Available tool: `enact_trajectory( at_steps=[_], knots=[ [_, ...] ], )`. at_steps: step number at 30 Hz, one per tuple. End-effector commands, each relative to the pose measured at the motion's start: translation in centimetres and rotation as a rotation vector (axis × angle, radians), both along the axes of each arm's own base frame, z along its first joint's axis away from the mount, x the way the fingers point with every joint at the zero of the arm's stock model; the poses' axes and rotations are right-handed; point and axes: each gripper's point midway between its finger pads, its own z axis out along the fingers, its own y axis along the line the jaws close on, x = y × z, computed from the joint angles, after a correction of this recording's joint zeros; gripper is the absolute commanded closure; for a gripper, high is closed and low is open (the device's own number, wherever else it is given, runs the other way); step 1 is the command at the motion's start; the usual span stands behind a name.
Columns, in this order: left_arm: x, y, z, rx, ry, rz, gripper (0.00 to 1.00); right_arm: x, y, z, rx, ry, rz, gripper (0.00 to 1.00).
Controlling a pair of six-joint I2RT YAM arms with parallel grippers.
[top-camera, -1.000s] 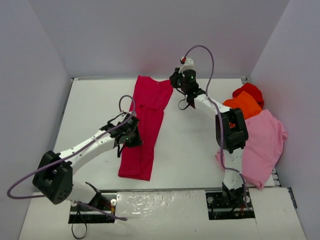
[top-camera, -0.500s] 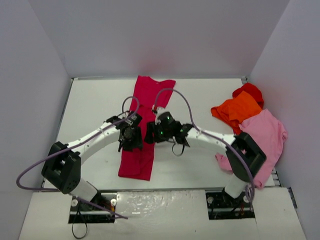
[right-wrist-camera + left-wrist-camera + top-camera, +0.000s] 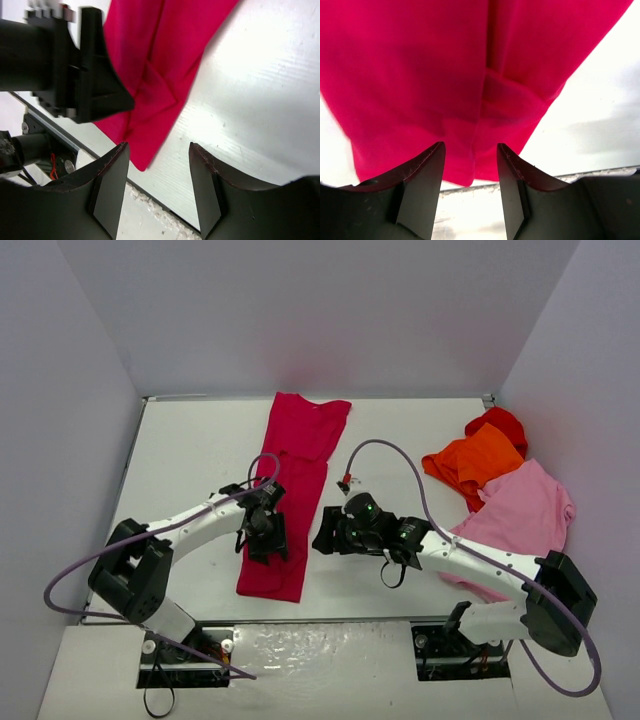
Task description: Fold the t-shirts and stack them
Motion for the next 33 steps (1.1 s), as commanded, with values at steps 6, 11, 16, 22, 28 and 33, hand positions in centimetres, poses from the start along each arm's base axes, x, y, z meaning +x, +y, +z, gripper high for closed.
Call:
enact_trajectory(
  at_steps=[6,11,16,22,28,33],
  knots=[
    [-1.5,1.6,3.6,-0.007,-0.061,0.062,0.82,-0.1,0.9,-0.4,-0.006,-0.005,-0.023,0.53],
    [-2.2,2.3,3.5,0.007,-0.060,0.069,0.77,-0.1,1.5,-0.7,-0.020,-0.010,-0.007,0.53],
    [-2.8,2.7,2.3,0.028,-0.030,0.063,0.69,-0.7,2.2,-1.2,-0.028,-0.007,-0.002,0.53],
    [-2.8,2.7,1.5,0.036,-0.020,0.054,0.64,-1.8,2.9,-1.8,-0.034,0.001,0.006,0.54],
    [-1.2,1.2,1.6,-0.009,-0.052,0.048,0.64,-1.9,3.1,-2.8,-0.058,-0.001,0.001,0.54],
    [-0.3,-0.1,1.5,-0.020,-0.054,0.025,0.64,-2.2,3.2,-3.3,-0.069,0.001,0.008,0.54]
  ],
)
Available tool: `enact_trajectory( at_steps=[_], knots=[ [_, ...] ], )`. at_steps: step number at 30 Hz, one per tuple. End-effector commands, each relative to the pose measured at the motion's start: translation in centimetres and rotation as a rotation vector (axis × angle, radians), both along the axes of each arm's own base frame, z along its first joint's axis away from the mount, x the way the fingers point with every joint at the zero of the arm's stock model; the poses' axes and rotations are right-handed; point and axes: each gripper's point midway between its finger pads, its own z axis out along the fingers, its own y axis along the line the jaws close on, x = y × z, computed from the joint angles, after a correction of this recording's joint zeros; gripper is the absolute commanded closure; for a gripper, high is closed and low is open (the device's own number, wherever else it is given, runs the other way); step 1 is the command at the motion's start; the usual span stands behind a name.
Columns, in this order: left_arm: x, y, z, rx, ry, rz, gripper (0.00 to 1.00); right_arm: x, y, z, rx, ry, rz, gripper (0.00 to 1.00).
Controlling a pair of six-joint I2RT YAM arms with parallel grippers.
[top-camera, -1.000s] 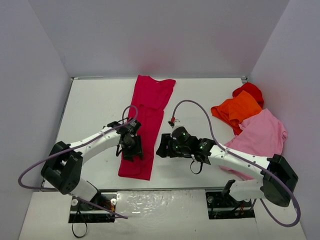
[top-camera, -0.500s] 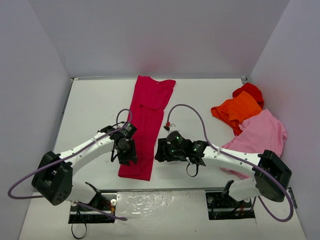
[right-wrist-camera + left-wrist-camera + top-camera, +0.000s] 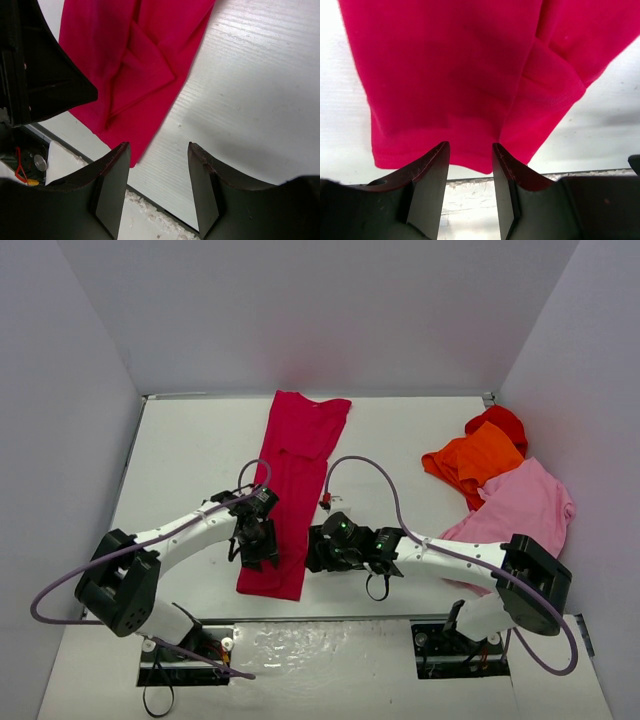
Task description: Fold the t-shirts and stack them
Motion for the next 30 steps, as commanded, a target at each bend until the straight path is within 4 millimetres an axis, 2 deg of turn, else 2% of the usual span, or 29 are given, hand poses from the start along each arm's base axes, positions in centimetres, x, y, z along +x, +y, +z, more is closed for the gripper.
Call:
enact_trajectory(
  at_steps=[1,11,16,23,30],
  knots=[
    [2.3,-2.5,1.3,-0.051,-0.062,-0.034,0.64,1.3,1.6,1.8,0.059,-0.059,-0.024,0.54],
    [2.3,-3.6,0.6,-0.029,-0.051,-0.067,0.64,1.7,3.0,1.3,0.073,-0.063,-0.009,0.55],
    [1.8,-3.0,0.6,-0.012,-0.051,-0.064,0.65,2.1,4.5,0.9,0.082,-0.069,0.009,0.55],
    [1.1,-2.1,0.7,0.001,-0.058,-0.049,0.65,2.7,7.6,2.4,0.104,-0.106,0.055,0.56],
    [0.6,-1.7,0.5,0.001,-0.056,-0.047,0.69,2.9,8.1,1.2,0.076,-0.101,0.067,0.57]
  ],
)
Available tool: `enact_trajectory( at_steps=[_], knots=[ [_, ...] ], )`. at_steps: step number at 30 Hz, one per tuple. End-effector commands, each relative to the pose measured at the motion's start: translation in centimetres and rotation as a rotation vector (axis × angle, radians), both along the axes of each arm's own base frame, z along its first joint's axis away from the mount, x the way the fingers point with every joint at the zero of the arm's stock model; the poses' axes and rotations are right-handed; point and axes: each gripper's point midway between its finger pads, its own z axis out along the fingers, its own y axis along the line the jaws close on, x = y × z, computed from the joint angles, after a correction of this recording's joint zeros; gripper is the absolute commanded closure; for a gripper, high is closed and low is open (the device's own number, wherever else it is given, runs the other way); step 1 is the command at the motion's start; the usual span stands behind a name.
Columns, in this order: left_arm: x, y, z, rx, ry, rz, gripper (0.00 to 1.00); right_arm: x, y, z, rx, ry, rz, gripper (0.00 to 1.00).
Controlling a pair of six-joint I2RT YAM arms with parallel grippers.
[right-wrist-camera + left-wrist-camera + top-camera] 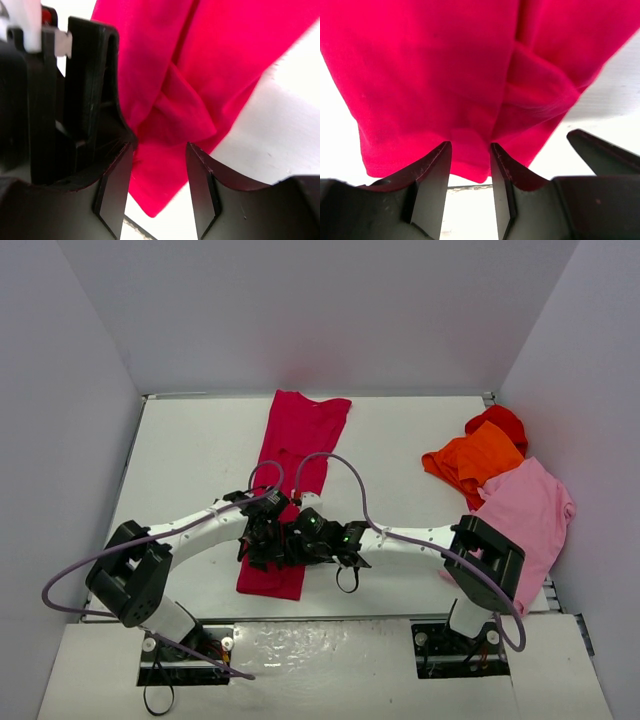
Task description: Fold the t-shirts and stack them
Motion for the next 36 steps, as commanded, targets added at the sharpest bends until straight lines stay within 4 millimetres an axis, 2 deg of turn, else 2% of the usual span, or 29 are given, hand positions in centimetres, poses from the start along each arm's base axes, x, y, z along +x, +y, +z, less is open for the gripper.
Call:
enact_trajectory(
  at_steps=[1,11,18,22,27,33,35,36],
  knots=[
    [0.5,-0.6,1.4,-0.043,-0.051,0.004,0.69,0.8,2.4,2.7,0.085,-0.060,0.017,0.57],
    [0.5,-0.8,0.9,-0.049,-0.043,0.003,0.73,0.4,0.5,1.9,0.056,-0.057,-0.015,0.57],
    [1.9,-1.4,3.1,-0.082,-0.119,0.029,0.70,0.4,-0.3,1.8,0.029,-0.071,-0.022,0.57],
    [2.4,-1.9,2.9,-0.079,-0.114,0.025,0.69,0.6,-0.4,2.0,0.028,-0.081,-0.025,0.57],
    [2.4,-2.5,1.4,-0.083,-0.078,0.016,0.70,0.6,-0.4,2.2,0.032,-0.085,-0.023,0.57],
    [2.0,-2.4,0.1,-0.072,-0.050,0.016,0.76,0.6,-0.9,2.5,0.035,-0.095,-0.035,0.57],
    [2.0,-2.4,0.1,-0.074,-0.053,0.021,0.84,0.6,-1.1,2.4,0.030,-0.095,-0.039,0.57],
    [1.9,-2.3,0.2,-0.075,-0.056,0.022,0.93,0.5,-1.2,2.3,0.027,-0.093,-0.039,0.57]
  ],
)
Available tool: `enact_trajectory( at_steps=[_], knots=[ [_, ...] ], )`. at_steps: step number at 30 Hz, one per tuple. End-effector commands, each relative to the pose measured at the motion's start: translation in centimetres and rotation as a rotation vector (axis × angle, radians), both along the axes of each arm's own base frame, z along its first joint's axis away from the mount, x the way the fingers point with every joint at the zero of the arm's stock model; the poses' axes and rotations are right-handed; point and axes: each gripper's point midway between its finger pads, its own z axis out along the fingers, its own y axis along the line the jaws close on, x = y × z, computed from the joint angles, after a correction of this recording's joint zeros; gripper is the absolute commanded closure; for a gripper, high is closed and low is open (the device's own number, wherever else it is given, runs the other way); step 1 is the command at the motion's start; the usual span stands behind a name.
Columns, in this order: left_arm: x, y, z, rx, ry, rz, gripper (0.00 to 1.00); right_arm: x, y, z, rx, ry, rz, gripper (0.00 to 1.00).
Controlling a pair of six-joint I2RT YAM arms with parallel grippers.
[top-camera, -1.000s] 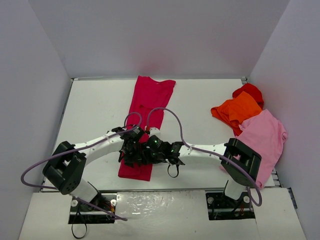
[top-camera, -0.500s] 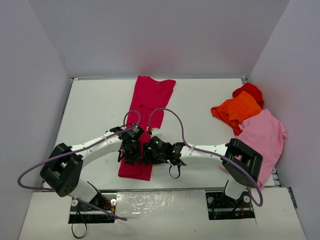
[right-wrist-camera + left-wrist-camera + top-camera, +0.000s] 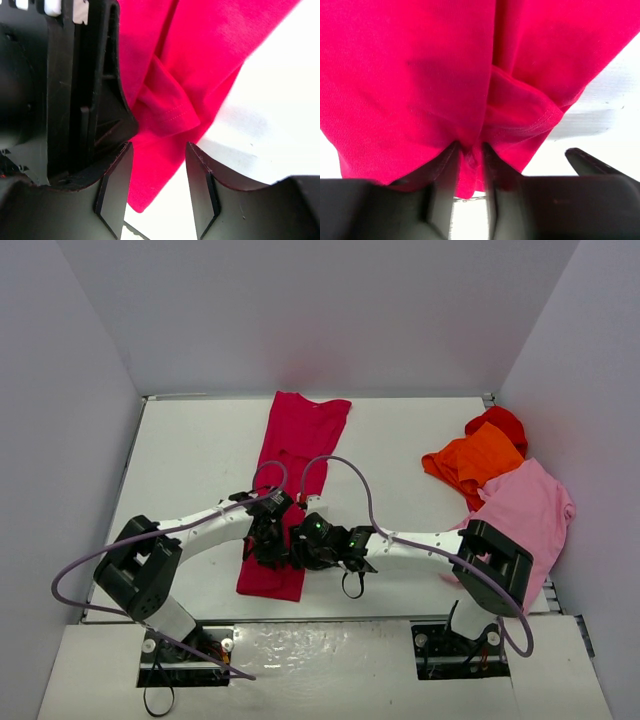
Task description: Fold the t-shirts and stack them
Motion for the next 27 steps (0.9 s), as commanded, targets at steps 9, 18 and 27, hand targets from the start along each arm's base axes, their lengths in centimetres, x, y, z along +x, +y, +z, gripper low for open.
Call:
enact_trajectory(
  at_steps=[9,18,27],
  knots=[
    [0.7,0.0,2.7,-0.030,-0.080,0.021,1.00,0.7,0.2,2.2,0.046,-0.057,-0.025,0.58],
    [0.6,2.4,6.7,0.021,-0.176,0.049,1.00,0.9,2.2,1.2,0.046,-0.044,0.020,0.58],
    [-0.5,2.9,6.0,0.029,-0.141,0.049,1.00,1.5,3.6,-0.3,0.022,-0.040,0.045,0.58]
  ],
)
